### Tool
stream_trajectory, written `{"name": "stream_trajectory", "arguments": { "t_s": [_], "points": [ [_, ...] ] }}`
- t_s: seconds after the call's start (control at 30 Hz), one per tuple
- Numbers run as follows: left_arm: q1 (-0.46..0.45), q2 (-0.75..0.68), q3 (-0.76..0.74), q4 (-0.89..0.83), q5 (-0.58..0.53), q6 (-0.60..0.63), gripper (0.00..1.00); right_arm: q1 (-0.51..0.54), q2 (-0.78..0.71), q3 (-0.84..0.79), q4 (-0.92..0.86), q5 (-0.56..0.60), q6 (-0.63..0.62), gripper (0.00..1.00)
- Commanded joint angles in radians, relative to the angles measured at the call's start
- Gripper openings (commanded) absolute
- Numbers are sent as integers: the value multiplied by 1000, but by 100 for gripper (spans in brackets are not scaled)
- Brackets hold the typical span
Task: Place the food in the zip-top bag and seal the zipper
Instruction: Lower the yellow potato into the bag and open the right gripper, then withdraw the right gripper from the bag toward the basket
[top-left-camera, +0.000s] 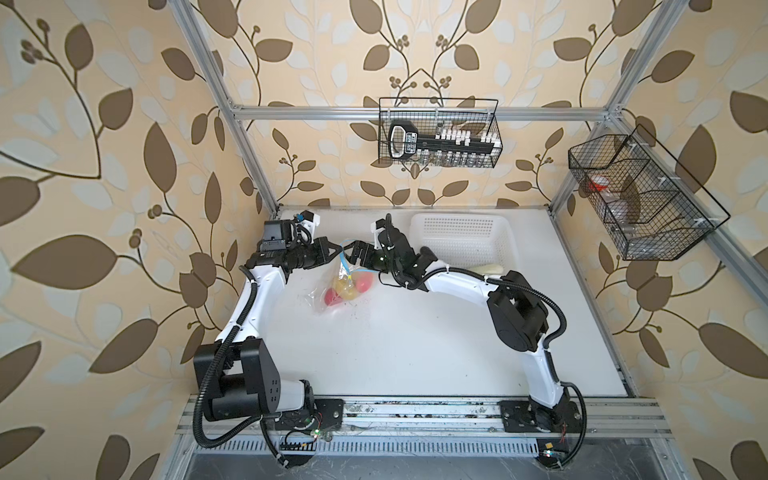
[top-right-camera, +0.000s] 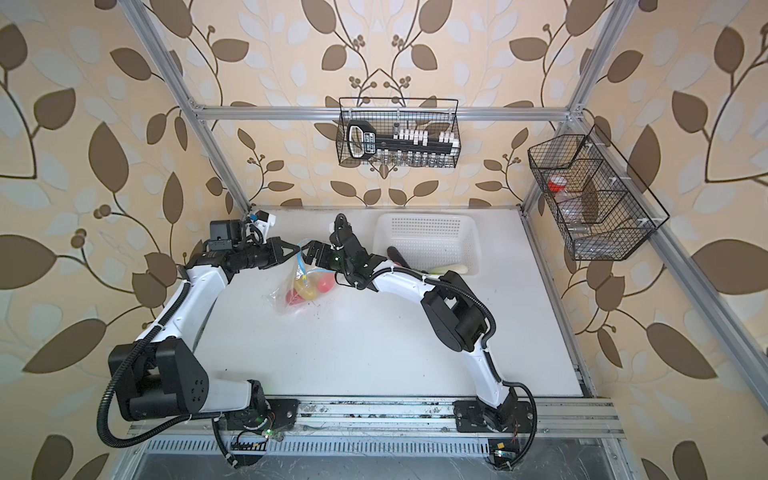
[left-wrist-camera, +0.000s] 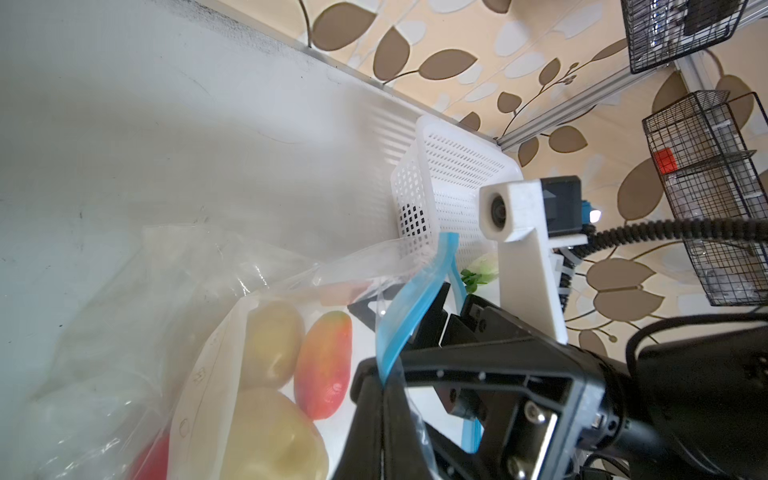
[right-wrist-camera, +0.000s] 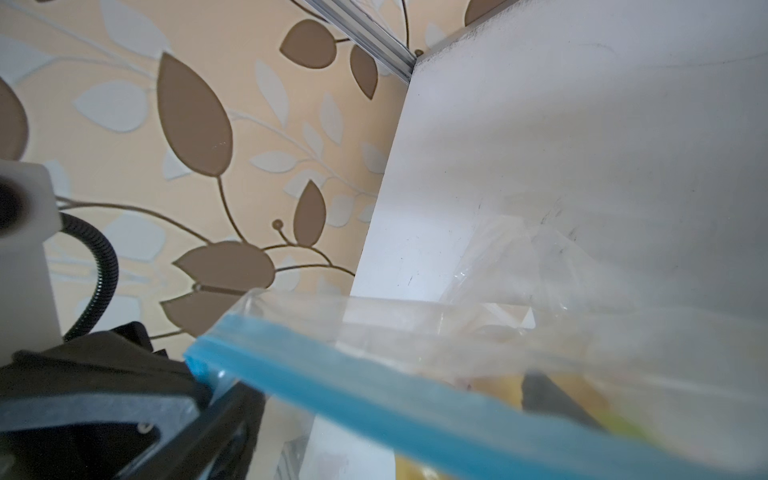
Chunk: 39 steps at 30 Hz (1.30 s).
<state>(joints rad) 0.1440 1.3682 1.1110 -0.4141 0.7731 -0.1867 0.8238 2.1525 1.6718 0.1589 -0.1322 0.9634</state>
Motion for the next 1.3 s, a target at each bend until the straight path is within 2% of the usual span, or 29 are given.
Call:
{"name": "stream_trajectory", "arguments": {
  "t_s": [0.0, 0.3, 0.53, 0.93, 1.27],
  "points": [
    [0, -6, -3, 18, -9, 15, 0, 18, -3, 43, -3, 1, 0, 91],
    [-1, -8, -13, 27, -10, 16, 0, 16, -57, 41, -56, 55, -25, 77],
    [-1, -11, -19, 29, -15, 21, 0, 8, -119, 4, -49, 66, -25, 75],
    [-1, -15, -20, 28, -15, 20, 0, -19, -226, -67, -41, 74, -53, 76],
    [0, -11, -22, 25, -14, 24, 0, -93, -328, -132, -144, 123, -97, 90]
  ]
}}
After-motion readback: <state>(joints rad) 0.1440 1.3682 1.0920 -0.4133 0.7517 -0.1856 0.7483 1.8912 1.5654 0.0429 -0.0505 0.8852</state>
